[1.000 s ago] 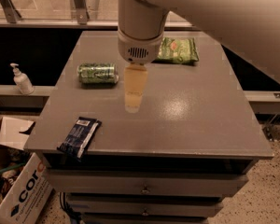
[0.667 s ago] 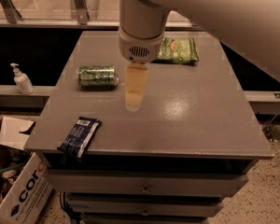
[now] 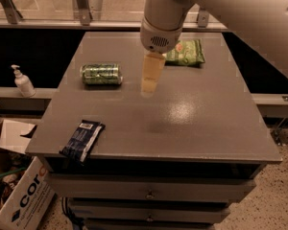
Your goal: Place green can upright
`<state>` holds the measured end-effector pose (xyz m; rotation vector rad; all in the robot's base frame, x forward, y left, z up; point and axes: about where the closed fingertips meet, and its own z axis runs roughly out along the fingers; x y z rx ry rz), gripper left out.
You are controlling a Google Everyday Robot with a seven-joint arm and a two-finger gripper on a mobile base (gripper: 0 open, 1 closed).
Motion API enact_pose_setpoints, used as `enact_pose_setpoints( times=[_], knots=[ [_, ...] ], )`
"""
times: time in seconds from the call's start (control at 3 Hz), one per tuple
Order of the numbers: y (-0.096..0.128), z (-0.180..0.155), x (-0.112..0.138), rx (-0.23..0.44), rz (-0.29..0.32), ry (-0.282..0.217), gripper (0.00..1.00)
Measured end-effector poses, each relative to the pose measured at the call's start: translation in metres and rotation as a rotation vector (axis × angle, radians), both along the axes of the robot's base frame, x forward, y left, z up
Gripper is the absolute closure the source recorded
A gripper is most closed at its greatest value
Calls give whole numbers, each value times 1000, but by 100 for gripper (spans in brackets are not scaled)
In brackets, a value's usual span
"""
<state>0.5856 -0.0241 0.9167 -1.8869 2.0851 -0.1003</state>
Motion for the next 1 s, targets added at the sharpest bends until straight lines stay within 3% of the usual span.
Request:
enact_pose_setpoints(
  times=[0.67,1.0],
  knots=[
    [31,-20,30,12,3,52,0],
    [62,-32,45,6,11,91,0]
  ],
)
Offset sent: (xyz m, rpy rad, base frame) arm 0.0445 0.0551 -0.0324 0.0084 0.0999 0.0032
